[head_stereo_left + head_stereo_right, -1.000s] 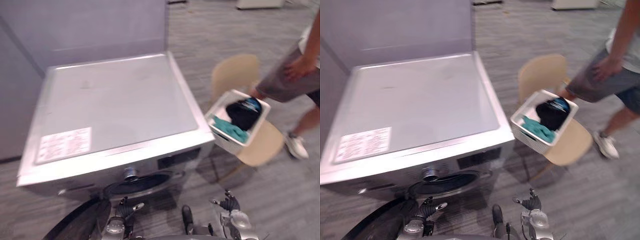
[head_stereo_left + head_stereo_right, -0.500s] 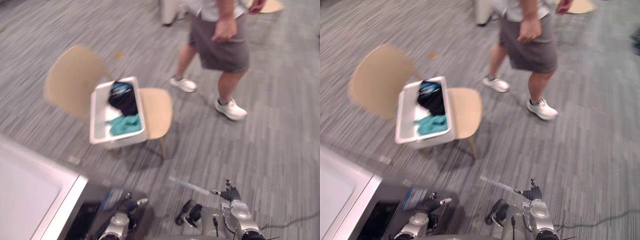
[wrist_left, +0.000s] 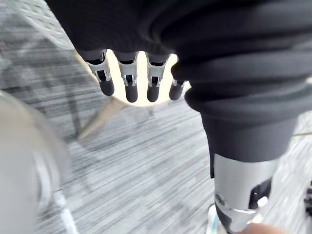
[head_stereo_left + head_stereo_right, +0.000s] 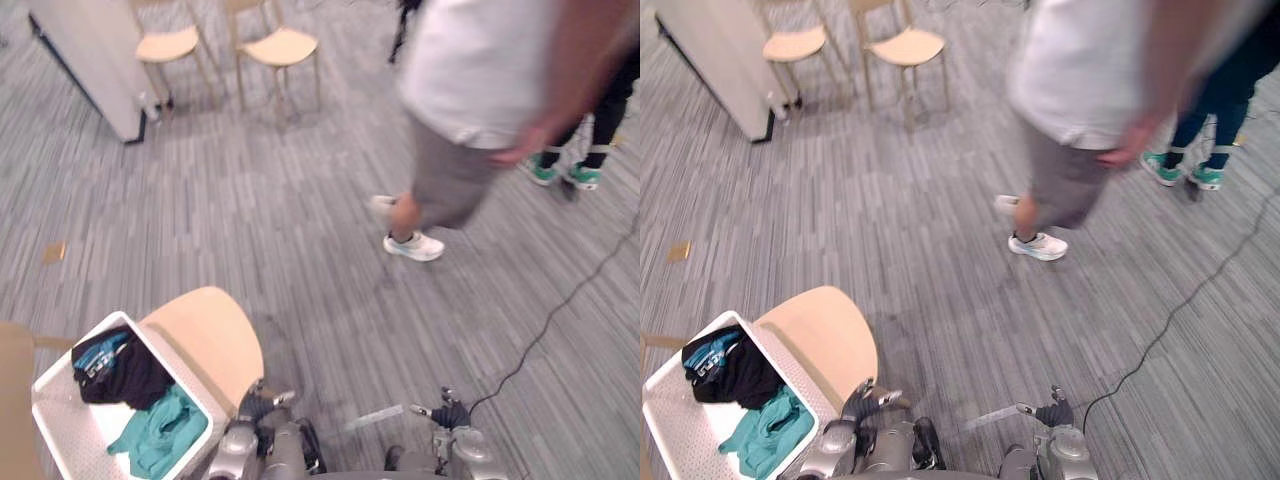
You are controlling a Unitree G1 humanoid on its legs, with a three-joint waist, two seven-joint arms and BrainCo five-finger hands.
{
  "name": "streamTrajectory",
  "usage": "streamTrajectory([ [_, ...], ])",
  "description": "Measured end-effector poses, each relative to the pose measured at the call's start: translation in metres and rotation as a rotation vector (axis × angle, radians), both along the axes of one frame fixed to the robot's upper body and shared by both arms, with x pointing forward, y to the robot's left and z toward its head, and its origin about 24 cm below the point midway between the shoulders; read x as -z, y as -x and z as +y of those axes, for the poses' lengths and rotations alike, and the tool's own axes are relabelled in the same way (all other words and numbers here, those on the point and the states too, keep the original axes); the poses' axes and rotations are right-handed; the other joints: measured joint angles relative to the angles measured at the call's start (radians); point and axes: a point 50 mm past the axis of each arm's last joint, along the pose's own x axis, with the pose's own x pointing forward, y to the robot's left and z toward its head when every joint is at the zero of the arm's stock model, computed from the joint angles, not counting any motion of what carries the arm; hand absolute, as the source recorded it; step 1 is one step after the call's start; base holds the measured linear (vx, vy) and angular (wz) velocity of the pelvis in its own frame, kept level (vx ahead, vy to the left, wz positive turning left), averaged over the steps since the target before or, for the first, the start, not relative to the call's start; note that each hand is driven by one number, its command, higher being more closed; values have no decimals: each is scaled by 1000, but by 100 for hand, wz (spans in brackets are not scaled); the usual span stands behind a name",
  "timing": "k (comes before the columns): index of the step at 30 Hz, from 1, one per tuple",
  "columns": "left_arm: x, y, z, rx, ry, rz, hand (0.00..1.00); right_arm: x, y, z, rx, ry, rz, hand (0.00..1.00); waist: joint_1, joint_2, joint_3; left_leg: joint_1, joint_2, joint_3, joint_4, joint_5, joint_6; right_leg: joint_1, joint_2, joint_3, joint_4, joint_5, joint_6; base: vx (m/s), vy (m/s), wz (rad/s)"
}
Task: Pick up the laundry basket with both hands and put the clothes into the washing machine.
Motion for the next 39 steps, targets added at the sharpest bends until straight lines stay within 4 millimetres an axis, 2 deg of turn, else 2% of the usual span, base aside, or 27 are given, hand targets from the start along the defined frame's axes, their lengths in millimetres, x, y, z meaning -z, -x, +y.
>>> streamTrajectory([
  [1, 1, 2, -2, 0, 6, 8, 0, -1, -2, 0, -1, -1, -6, 0, -1, 0, 0, 14, -11, 0, -5, -9, 8, -11, -18, 0, 52, 0, 0, 501, 392, 53],
  [2, 4, 10, -4, 9, 8, 31, 0, -2, -7, 3, -7, -9, -17, 0, -2, 1, 0, 69, -39, -4, -24, -26, 23, -36, -61, 1, 200, 19, -4, 426, 305, 47],
  [3, 7, 16, -5, 29, 1, 47, 0, -3, -11, 7, -15, -20, -26, 0, 0, 2, 1, 140, -60, -17, -54, -42, 40, -81, -110, -8, 384, 95, -25, 519, 337, 49],
  [4, 7, 17, -4, 32, -1, 51, 0, -3, -12, 8, -20, -26, -29, 0, -1, 3, 1, 166, -67, -29, -66, -45, 46, -93, -126, -18, 455, 93, -33, 453, 171, 65],
  [5, 7, 18, -4, 47, -9, 56, 0, -4, -13, 10, -26, -32, -33, 0, -4, 4, 1, 226, -76, -69, -98, -46, 48, -119, -137, -45, 573, 48, -53, 377, 73, 72],
  [6, 7, 17, -2, 56, -18, 52, 0, -4, -13, 9, -26, -30, -35, 0, -3, 8, 2, 255, -76, -98, -117, -46, 48, -135, -130, -63, 609, 19, -62, 471, 50, 93],
  [7, 5, 15, 2, 65, -31, 41, 0, -5, -15, 8, -26, -26, -39, 0, -2, 13, 4, 299, -74, -142, -157, -46, 47, -157, -92, -87, 611, -16, -98, 461, 6, 103],
  [8, 3, 10, 4, 69, -40, 29, 0, -5, -14, 6, -26, -21, -40, 0, -6, 24, 9, 331, -70, -201, -192, -46, 47, -191, -47, -105, 561, -55, -131, 450, -19, 117],
  [10, -2, -4, 0, 77, -37, -6, 0, -6, -14, -2, -23, 0, -44, 0, -4, 26, 14, 346, -55, -296, -202, -45, 46, -270, 41, -66, 423, -73, -152, 464, -133, 159],
  [11, -6, -12, -5, 85, -31, -29, 0, -5, -9, -6, -17, 11, -33, 0, -15, 24, 19, 351, -49, -371, -203, -36, 14, -322, 104, 29, 278, -52, -131, 493, -219, 184],
  [12, -7, -15, -7, 89, -32, -35, 0, -4, -7, -8, -14, 14, -28, 0, -24, 19, 19, 353, -49, -402, -200, -38, -11, -324, 124, 73, 184, -10, -120, 494, -296, 234],
  [13, -8, -18, -7, 89, -38, -44, 0, -2, 0, -8, -7, 12, -12, 0, -34, -2, 17, 352, -60, -468, -191, -53, -63, -296, 148, 217, -28, 146, -113, 403, -318, 239],
  [14, -15, -29, -14, 93, -27, -81, 0, -1, 1, -12, -2, 21, 0, 0, -16, 8, 35, 362, -55, -549, -177, -89, -107, -285, 140, 248, -37, 260, -80, 372, -321, 223],
  [15, -16, -31, -16, 97, -21, -91, 0, -2, -1, -13, 1, 25, -6, 0, -5, 20, 32, 337, -40, -575, -165, -80, -124, -283, 136, 224, -34, 252, -88, 309, -334, 192],
  [17, -17, -33, -19, 92, -11, -98, 0, -11, -16, -17, 13, 45, -65, 0, 7, 35, 30, 280, -19, -696, -159, -28, -204, -195, 119, 66, -103, 226, -112, 249, -324, 183],
  [21, -16, -29, -19, 85, -9, -92, 0, -13, -16, -24, 16, 69, -77, 0, 51, 18, 19, 211, -2, -667, -186, 72, -181, -77, 96, -138, -214, 222, -118, 107, -229, 183],
  [22, -16, -28, -18, 84, -11, -93, 0, -14, -19, -25, 20, 74, -84, 0, 58, 10, 15, 192, -2, -610, -204, 100, -173, -65, 81, -178, -240, 222, -118, 13, -60, 128],
  [23, -14, -24, -17, 83, -16, -84, 0, -16, -22, -25, 25, 80, -94, 0, 61, 10, 14, 174, 3, -535, -225, 123, -160, -52, 65, -227, -255, 222, -118, 2, -63, 183],
  [24, -11, -18, -16, 92, -31, -68, 0, -17, -26, -24, 29, 77, -103, 0, 65, 11, 13, 159, 18, -368, -260, 155, -131, -35, 38, -303, -260, 222, -118, -15, -17, 161],
  [25, -10, -16, -16, 98, -36, -63, 0, -18, -26, -23, 32, 75, -105, 0, 63, 12, 12, 160, 26, -296, -261, 157, -127, -28, 31, -331, -262, 222, -118, -22, 39, 164],
  [26, -9, -13, -15, 103, -41, -54, 0, -18, -27, -23, 40, 70, -111, 0, 64, 13, 11, 147, 43, -159, -254, 155, -115, -10, 22, -387, -262, 221, -116, -21, 83, 149],
  [27, -7, -9, -13, 110, -46, -42, 0, -17, -27, -20, 50, 58, -111, 0, 64, 2, 11, 131, 46, -53, -244, 170, -86, 10, 7, -439, -254, 215, -109, -21, 95, 145],
  [32, 1, 10, -11, 126, -56, 5, 0, -18, -25, -8, 75, 19, -145, 0, 52, -41, -11, 138, -21, -65, -321, 207, -52, 76, -26, -551, -277, 202, -62, -16, 125, 95],
  [34, 2, 12, -7, 125, -66, 13, 0, -22, -27, -9, 83, 21, -165, 0, 50, -44, -14, 146, -47, -77, -362, 231, -43, 74, -44, -560, -270, 204, -54, -37, 117, 36],
  [36, 3, 16, -4, 123, -73, 24, 0, -25, -29, -9, 87, 39, -186, 0, 50, -43, -15, 145, -64, -87, -358, 228, -39, 54, -92, -563, -184, 167, -44, -40, 167, 25],
  [37, 3, 17, -2, 124, -78, 25, 0, -29, -31, -7, 67, 57, -203, 0, 46, -50, -12, 135, -82, -98, -343, 197, -30, 24, -157, -535, -52, 119, -32, -87, 124, 29],
  [39, 4, 18, 1, 129, -86, 27, 0, -36, -34, -7, 38, 83, -243, 0, 34, -53, -10, 130, -104, -132, -320, 174, -19, -33, -190, -341, 72, 97, -58, -67, 62, 52],
])
